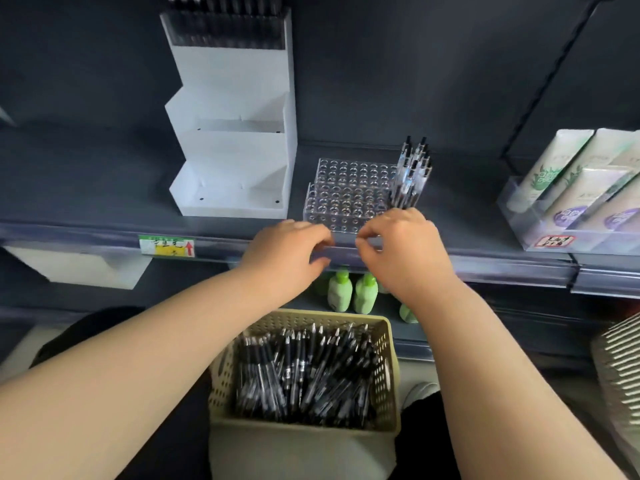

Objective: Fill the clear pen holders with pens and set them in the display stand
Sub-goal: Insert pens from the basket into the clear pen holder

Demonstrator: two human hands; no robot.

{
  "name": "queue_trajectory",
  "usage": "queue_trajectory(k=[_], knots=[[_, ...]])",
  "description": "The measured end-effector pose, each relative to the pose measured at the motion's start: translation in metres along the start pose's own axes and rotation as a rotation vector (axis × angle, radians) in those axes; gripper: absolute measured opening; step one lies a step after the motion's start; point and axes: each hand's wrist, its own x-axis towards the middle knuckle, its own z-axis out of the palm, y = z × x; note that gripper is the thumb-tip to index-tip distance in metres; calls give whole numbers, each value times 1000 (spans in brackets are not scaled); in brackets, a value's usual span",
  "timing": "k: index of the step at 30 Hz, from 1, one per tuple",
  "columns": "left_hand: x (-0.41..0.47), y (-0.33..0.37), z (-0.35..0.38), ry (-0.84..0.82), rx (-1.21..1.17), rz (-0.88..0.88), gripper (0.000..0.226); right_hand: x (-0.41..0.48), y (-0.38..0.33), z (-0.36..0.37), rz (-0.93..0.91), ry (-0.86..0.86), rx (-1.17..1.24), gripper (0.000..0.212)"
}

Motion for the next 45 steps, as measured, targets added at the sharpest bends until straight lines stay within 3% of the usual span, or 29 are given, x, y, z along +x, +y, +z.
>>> queue_trajectory(k=[6,9,11,17,23,29,37,45], knots=[[-61,-39,36,-290,187,-105,29,-30,-17,50,2,-435,-2,21],[-79,-53,53,-568,201,-179,28,-40,-20,75,50,-641,-47,22],[-84,-54,65,-713,272,-125,33,-48,-19,92,50,-752,-134,25],[-86,-52,95,-867,392,-56,63,-67,-22,133,-76,-905,-259,44],[-74,-45,117,-852,376,-14,43,-73,-35,160,-241,-909,-390,47],[-56,-46,134,-929,411,8,47,-64,-37,176,-297,-898,-450,43],[-64,-61,146,-698,396,169,45,-61,-33,182,-376,-819,-488,41],[-68,-60,150,-677,560,267,30,-68,-30,179,-505,-836,-548,37]])
